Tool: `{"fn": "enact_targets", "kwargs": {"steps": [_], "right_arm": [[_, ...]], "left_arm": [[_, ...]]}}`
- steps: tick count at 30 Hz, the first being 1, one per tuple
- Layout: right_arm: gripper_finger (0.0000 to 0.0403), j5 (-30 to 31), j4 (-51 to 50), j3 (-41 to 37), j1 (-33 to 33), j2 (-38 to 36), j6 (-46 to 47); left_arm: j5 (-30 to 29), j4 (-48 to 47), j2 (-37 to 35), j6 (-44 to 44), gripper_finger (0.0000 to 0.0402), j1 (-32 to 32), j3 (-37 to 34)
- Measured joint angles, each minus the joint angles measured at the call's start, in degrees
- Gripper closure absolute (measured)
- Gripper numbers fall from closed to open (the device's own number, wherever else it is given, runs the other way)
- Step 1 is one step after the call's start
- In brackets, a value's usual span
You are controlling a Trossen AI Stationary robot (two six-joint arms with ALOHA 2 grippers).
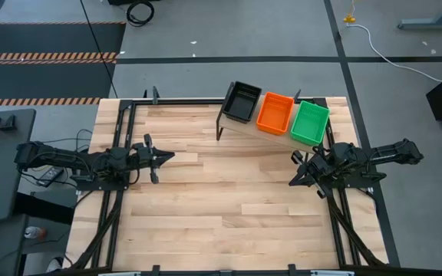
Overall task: Stack baskets on shelf by color
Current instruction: Return to Home Position
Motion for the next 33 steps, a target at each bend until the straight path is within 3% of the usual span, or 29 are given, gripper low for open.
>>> {"fn": "enact_targets", "kwargs": {"steps": [33], "right_arm": [[0.0383, 0.01, 0.0, 0.02, 0.0, 0.0, 0.0]], "left_arm": [[0.0, -0.01, 0.01, 0.0, 0.0368, 0.01, 0.0]]}}
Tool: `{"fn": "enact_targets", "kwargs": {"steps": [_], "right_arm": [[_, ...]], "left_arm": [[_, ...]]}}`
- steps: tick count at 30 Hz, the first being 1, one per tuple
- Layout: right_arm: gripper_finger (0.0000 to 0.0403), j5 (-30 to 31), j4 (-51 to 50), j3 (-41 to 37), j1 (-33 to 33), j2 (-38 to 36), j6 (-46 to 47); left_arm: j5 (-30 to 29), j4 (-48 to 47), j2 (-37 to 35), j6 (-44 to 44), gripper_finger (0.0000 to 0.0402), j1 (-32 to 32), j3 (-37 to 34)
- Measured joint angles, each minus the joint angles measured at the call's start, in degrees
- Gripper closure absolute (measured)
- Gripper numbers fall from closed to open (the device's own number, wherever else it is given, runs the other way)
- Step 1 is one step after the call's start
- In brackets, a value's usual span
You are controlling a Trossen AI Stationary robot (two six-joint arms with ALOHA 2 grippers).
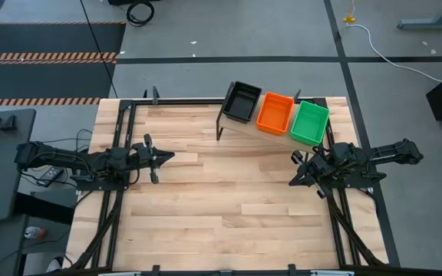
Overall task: Stack baskets on shelf by color
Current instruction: Return to Home Position
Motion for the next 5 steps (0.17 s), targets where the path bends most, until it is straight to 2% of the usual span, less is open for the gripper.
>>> {"fn": "enact_targets", "kwargs": {"steps": [5], "right_arm": [[0.0383, 0.0, 0.0, 0.0, 0.01, 0.0, -0.01]], "left_arm": [[-0.01, 0.0, 0.0, 0.0, 0.0371, -0.02, -0.01]]}}
